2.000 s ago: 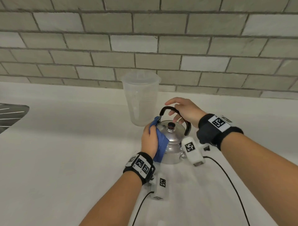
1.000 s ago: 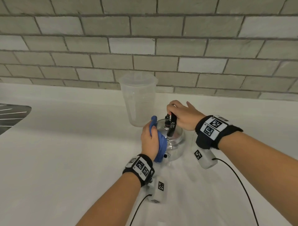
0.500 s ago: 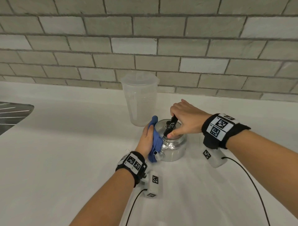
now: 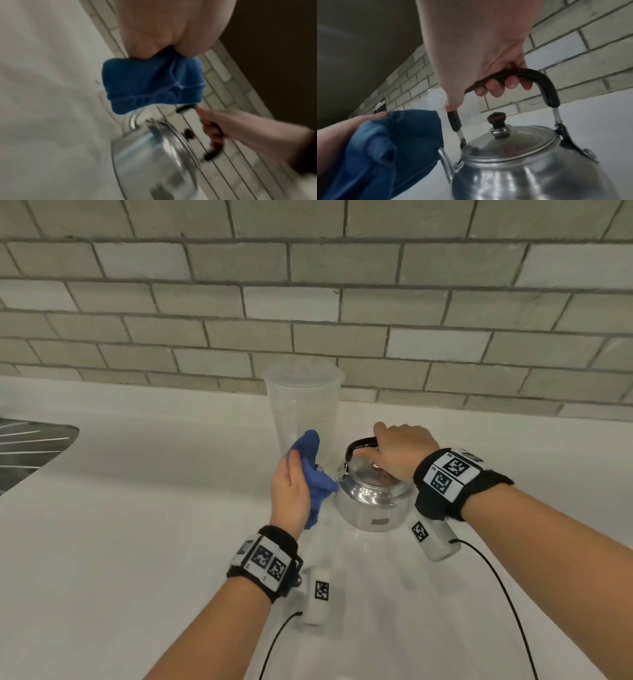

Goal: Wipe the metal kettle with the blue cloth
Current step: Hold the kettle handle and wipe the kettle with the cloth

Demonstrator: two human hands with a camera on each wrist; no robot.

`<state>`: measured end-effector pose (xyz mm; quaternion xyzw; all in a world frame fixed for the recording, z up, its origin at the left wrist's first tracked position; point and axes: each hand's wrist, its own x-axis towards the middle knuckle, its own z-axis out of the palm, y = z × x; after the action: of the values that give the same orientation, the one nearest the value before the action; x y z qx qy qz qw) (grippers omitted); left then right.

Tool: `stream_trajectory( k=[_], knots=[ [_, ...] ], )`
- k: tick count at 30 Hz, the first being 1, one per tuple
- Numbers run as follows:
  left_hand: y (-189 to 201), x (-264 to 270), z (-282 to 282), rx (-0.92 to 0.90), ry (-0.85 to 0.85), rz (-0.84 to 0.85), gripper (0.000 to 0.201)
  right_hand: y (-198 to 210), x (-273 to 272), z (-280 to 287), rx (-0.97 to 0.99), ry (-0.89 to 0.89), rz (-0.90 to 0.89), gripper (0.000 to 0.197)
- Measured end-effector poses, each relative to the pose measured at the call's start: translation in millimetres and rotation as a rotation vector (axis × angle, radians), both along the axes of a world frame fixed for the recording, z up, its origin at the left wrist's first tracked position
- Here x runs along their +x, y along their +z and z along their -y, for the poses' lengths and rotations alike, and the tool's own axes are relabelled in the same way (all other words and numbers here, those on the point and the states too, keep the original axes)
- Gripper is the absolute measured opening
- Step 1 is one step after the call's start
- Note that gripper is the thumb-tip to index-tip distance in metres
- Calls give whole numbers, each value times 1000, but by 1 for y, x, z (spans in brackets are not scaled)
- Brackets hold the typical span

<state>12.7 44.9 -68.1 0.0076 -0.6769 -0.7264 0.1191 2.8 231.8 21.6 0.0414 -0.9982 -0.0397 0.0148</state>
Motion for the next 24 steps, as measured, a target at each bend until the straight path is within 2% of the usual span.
stream_trajectory(
  k=[2, 6, 10, 12, 14, 15, 16, 18, 20, 22, 24],
  knots=[
    [4, 15, -19, -52, -57, -32, 38, 1, -2, 4, -13, -32, 25, 61],
    [-18, 14, -56, -269, -188, -15, 43, 2, -6, 16, -52, -62, 68, 53],
    [-20, 15, -73, -441, -94, 5, 51, 0, -12, 26, -108, -90, 77, 51],
    [-19, 15, -72, -494, -148, 51, 61, 0, -15, 27, -111, -99, 83, 52],
    [-14, 21, -70, -693, -144, 100, 57, 0, -17, 26, -114, -106, 88, 53],
    [-13, 15, -70, -726, -138, 133, 59, 1, -17, 26, -119, -109, 89, 53],
    [-12, 14, -66, -670, -169, 164, 59, 1, -18, 26, -124, -112, 89, 53],
    [-8, 26, -58, -434, -223, 173, 51, 2, -19, 25, -129, -115, 91, 53],
    [-2, 27, -46, -403, -246, 99, 39, 2, -19, 24, -130, -116, 91, 53],
    [6, 29, -30, -294, -329, 175, 36, 2, -19, 23, -132, -117, 84, 53],
    [16, 29, -13, -77, -441, 260, 38, 2, -19, 23, -134, -116, 76, 52]
  ],
)
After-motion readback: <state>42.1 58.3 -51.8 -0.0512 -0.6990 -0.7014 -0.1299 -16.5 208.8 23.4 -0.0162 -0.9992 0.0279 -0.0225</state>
